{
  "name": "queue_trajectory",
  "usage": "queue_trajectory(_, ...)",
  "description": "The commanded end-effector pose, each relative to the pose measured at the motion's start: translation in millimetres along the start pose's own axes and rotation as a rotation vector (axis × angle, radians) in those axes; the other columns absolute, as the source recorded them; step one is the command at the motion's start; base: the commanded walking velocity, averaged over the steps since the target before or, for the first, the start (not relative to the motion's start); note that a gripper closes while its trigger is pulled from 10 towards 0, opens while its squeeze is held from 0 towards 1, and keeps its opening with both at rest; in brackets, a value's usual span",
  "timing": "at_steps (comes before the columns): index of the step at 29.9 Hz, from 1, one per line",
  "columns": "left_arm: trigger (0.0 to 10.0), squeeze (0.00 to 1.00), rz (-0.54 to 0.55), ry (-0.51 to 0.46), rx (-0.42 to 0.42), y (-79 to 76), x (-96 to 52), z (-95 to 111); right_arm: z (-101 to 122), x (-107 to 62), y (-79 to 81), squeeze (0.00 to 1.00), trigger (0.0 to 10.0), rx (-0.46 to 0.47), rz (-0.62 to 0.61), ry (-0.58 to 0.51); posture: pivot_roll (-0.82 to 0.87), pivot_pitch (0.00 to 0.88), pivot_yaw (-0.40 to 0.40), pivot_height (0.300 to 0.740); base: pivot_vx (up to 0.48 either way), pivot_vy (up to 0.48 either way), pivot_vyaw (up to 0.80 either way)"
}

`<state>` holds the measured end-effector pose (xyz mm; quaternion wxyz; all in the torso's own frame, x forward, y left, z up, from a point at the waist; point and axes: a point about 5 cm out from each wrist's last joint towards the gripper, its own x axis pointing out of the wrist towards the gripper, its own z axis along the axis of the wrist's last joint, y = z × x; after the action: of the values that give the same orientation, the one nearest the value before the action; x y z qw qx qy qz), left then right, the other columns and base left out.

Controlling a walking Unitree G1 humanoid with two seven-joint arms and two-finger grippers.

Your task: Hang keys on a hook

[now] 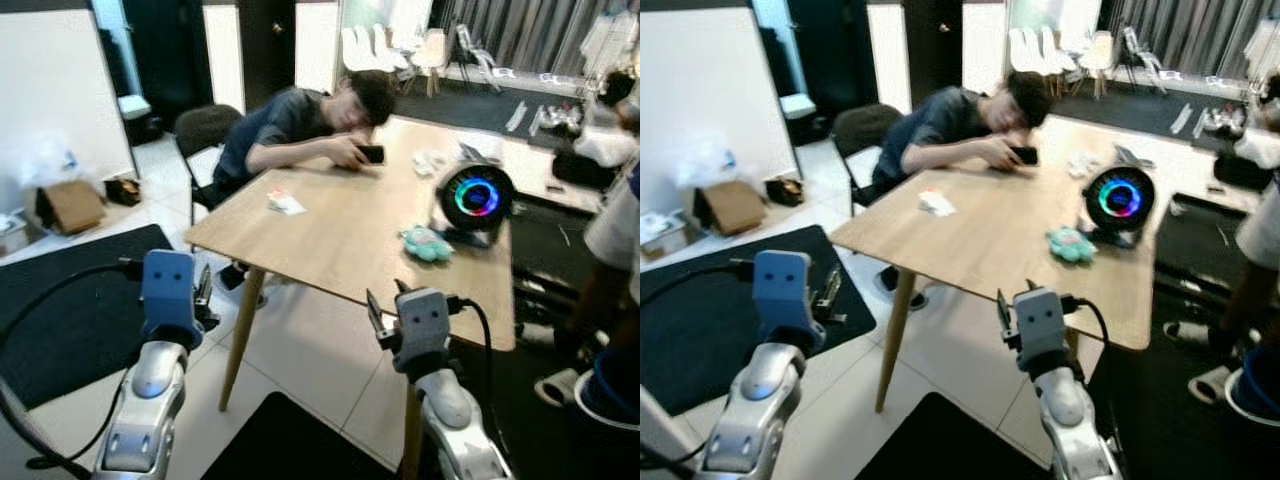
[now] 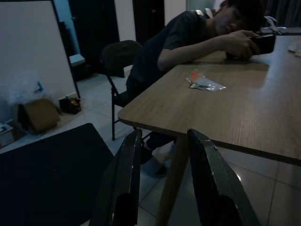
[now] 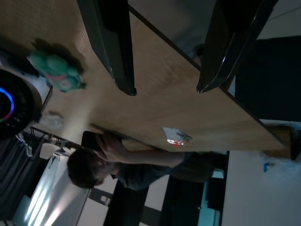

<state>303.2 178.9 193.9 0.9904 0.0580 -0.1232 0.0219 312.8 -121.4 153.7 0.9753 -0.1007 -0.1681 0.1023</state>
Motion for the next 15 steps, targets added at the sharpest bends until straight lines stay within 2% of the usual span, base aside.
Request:
queue_trajectory(1, 10.0, 0.0, -0.022, 0.013, 0.006, -5.0, -0.4, -2.3, -3.2, -3.3, -2.3, 0.0, 10.0, -0.001, -0.002, 0.016, 0.05, 0.077, -0.039, 0.74, 0.0, 0.0, 0.0)
queue_trajectory(10, 10.0, 0.0, -0.069, -0.021, 0.007, -14.1, 2.8, 7.0, -2.0, -3.6, -1.4, 0.0, 10.0, 0.008, 0.001, 0.013, 0.05, 0.079, -0.037, 0.74, 0.0, 0.0, 0.0)
queue_trajectory(15, 10.0, 0.0, -0.136, -0.088, 0.02, -27.1, 5.7, 22.0, -1.9, -3.7, -0.6, 0.0, 10.0, 0.009, 0.002, 0.012, 0.05, 0.079, -0.034, 0.74, 0.048, 0.0, 0.0)
